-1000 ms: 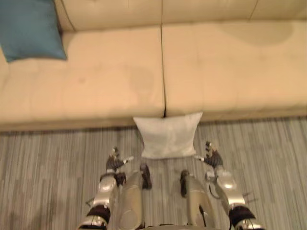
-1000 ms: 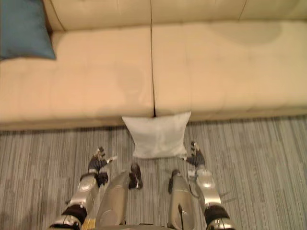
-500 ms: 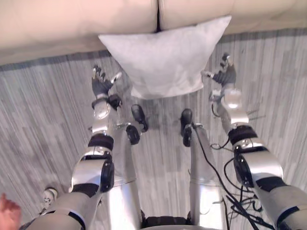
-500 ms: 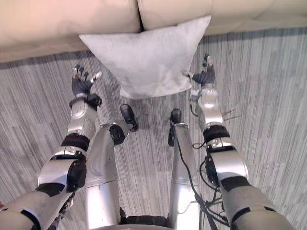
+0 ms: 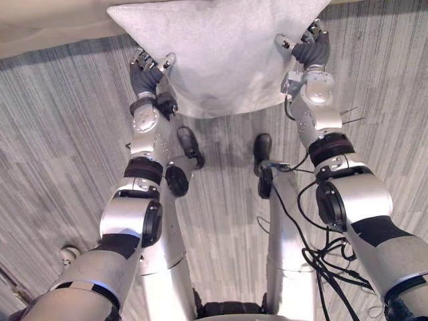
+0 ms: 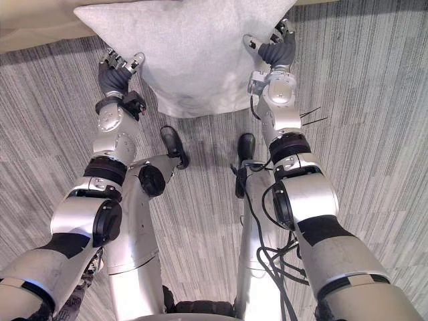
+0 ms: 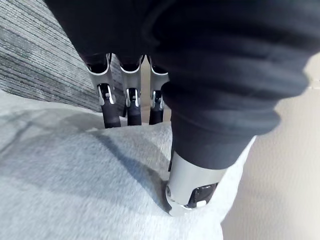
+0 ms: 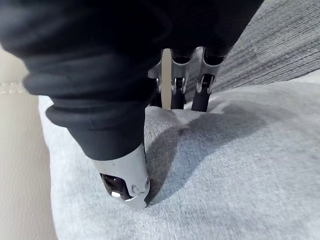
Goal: Pick up cushions and gather them together orderly.
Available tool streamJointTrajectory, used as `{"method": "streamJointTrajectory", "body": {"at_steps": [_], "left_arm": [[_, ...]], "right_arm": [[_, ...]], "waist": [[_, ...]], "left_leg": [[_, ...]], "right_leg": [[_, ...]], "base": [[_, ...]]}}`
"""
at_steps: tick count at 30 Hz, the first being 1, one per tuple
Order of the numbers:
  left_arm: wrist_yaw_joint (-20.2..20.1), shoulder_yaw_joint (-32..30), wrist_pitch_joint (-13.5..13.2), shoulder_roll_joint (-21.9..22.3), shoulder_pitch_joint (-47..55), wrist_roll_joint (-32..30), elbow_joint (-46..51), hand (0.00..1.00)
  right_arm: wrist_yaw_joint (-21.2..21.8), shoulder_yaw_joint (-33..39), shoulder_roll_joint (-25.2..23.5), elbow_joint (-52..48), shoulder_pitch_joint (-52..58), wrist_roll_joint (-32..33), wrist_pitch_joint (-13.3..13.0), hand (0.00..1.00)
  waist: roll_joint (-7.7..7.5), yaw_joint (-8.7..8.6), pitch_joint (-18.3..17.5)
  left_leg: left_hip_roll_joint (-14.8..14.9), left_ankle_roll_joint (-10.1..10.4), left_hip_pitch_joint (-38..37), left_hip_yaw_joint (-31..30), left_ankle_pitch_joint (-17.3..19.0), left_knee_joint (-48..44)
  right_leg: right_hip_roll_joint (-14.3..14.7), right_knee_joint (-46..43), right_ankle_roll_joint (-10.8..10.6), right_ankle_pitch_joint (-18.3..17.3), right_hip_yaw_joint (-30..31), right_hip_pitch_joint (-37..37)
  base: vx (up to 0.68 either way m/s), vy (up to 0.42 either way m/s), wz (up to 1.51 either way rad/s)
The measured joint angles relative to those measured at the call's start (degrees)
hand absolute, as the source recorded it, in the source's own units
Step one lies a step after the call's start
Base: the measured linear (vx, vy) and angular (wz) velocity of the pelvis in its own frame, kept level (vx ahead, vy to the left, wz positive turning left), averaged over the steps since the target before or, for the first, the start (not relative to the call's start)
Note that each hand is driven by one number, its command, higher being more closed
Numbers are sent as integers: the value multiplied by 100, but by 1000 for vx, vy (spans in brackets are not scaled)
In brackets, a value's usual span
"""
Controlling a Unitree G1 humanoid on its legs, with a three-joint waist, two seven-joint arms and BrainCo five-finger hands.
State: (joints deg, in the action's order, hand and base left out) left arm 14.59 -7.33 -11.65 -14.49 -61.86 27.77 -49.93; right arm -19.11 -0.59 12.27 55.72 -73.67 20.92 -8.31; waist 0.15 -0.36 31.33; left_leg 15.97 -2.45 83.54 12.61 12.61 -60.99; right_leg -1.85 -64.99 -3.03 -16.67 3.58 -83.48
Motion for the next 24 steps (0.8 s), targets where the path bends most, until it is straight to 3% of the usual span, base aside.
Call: {"method": "streamJointTrajectory", "body": {"at_steps": [5, 9, 15, 17, 19, 20, 24], "left_arm": [[221, 202, 1, 38, 297, 19, 621, 100], [470, 360, -7, 146, 938, -45, 1384, 100], [768, 852, -271, 381, 2667, -472, 3242, 100], [796, 1256, -467, 558, 3670, -729, 3919, 100], [778, 1478, -505, 683, 4281, -837, 4355, 100], [674, 1626, -532, 818, 4781, -841, 4557, 100], [395, 1852, -564, 964, 5821, -843, 4935, 100]], "right_arm": [[0, -280, -76, -1028, 638, 159, -45, 100], [-7, -595, -121, -1857, 1453, 87, -62, 100], [-100, -906, -230, -3910, 3312, -479, -248, 100], [-88, -925, -295, -4761, 4423, -676, -379, 100], [-68, -925, -300, -5391, 5166, -808, -456, 100], [82, -927, -312, -5788, 5808, -811, -563, 100], [462, -934, -388, -6337, 7005, -800, -711, 100]], "waist": [[0, -56, 0], [-3, -57, -4], [-1, -31, -36], [-2, -5, -595], [0, 35, -654], [6, 49, -900], [15, 70, -1346]], "left_leg": [[7, -11, -164, 34, -11, 23], [15, 27, -811, 76, -34, 256], [-39, 292, -2853, 183, -227, 1453], [-115, 369, -3438, 198, -274, 1916], [-159, 385, -4133, 230, -284, 2144], [-244, 388, -4585, 269, -283, 2435], [-367, 397, -5476, 347, -283, 2998]], "right_leg": [[4, -4, 2, 3, 14, 126], [11, 203, 3, 3, -5, 739], [67, 1410, 201, 187, -145, 2788], [48, 1879, 207, 193, -205, 3398], [32, 2167, 208, 198, -240, 4113], [-39, 2441, 204, 196, -300, 4564], [-93, 3129, 151, 226, -340, 5530]], "base": [[-2, 6, 0], [16, -8, -3], [49, -43, -5], [162, -49, 7], [240, 6, 5], [268, 21, 6], [203, 37, 5]]}}
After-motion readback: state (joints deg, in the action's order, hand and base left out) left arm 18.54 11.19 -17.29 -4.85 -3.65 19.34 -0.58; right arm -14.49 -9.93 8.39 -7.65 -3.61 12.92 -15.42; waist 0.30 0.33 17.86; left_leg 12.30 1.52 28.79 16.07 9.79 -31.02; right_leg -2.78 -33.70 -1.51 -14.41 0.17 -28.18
